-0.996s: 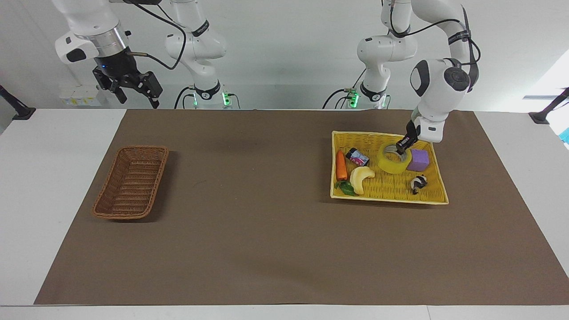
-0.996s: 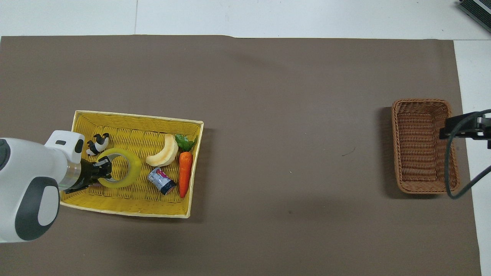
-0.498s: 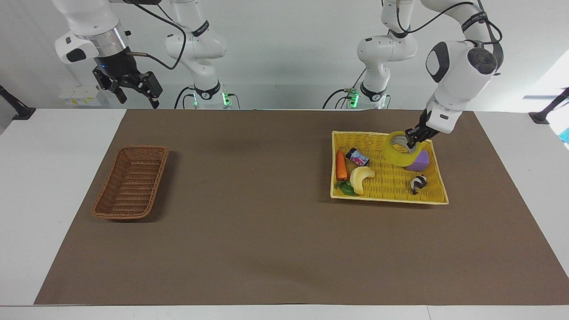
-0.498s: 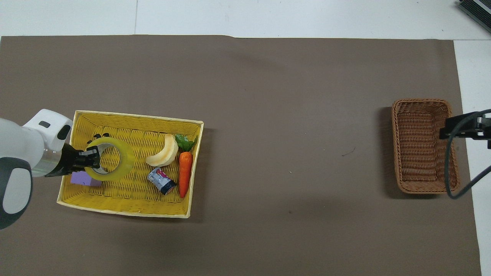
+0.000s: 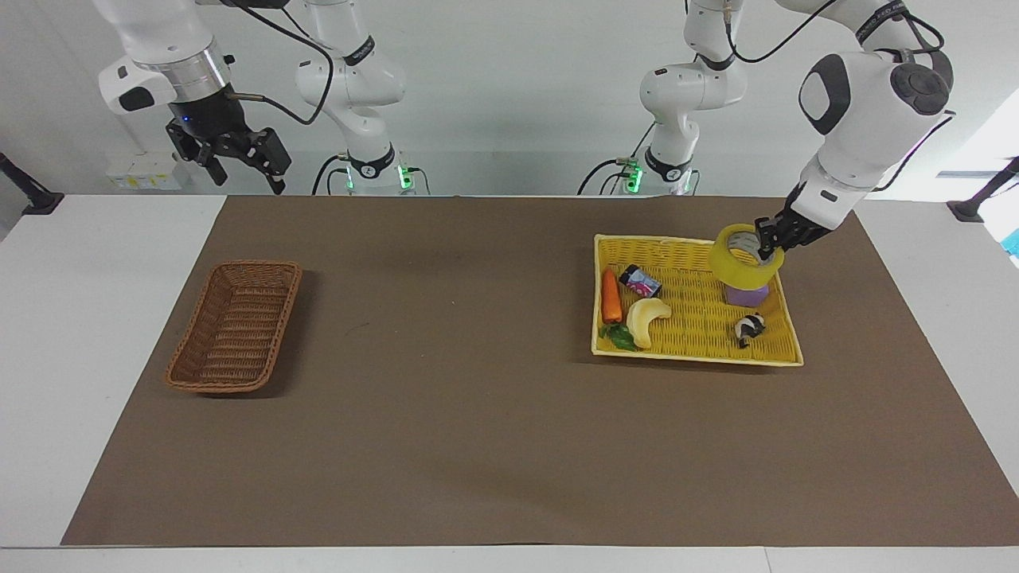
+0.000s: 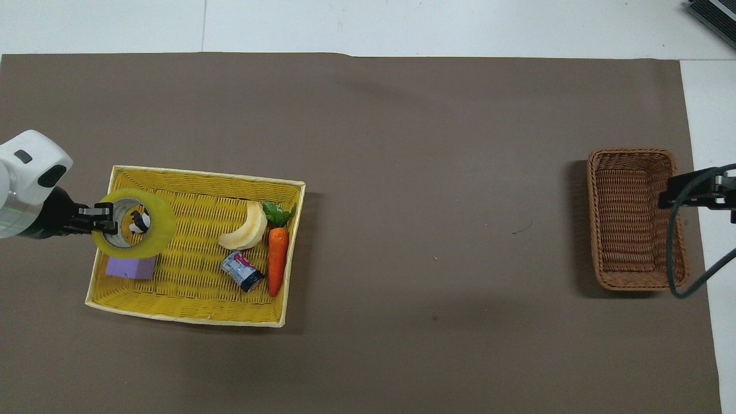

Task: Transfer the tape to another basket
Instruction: 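Lift the tape roll with the left gripper toward the basket edge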

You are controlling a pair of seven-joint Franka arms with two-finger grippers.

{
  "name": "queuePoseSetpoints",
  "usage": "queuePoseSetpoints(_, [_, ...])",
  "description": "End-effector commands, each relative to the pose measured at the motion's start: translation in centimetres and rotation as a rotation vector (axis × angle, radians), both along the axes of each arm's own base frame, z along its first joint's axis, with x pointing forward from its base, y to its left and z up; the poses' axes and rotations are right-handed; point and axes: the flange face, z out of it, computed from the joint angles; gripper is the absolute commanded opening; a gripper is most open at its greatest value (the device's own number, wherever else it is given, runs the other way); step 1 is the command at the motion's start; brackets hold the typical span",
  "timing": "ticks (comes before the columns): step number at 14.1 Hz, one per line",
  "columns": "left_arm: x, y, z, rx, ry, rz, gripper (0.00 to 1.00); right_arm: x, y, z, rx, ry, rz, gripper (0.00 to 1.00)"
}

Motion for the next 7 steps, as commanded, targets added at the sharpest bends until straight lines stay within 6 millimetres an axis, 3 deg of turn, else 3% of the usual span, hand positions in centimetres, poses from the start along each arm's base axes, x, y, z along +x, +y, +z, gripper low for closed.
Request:
queuePoseSetpoints(1, [0.1,-0.1,5.6,0.016,0.008,-0.036,0.0,-0.5,-0.2,0.1,0.008,-0.007,0.013,1.0])
queuePoseSetpoints(5, [-1.0,-0.1,10.5,0.019,0.031,-0.04,0.0,-0.5,-0.2,0.1,0.008,-0.009,0.013,1.0])
queuePoseSetpoints(7, [-1.0,-0.5,11.1,0.016,0.019,-0.047,0.0,-0.5,-0.2,0.0,0.008,-0.007,0.013,1.0])
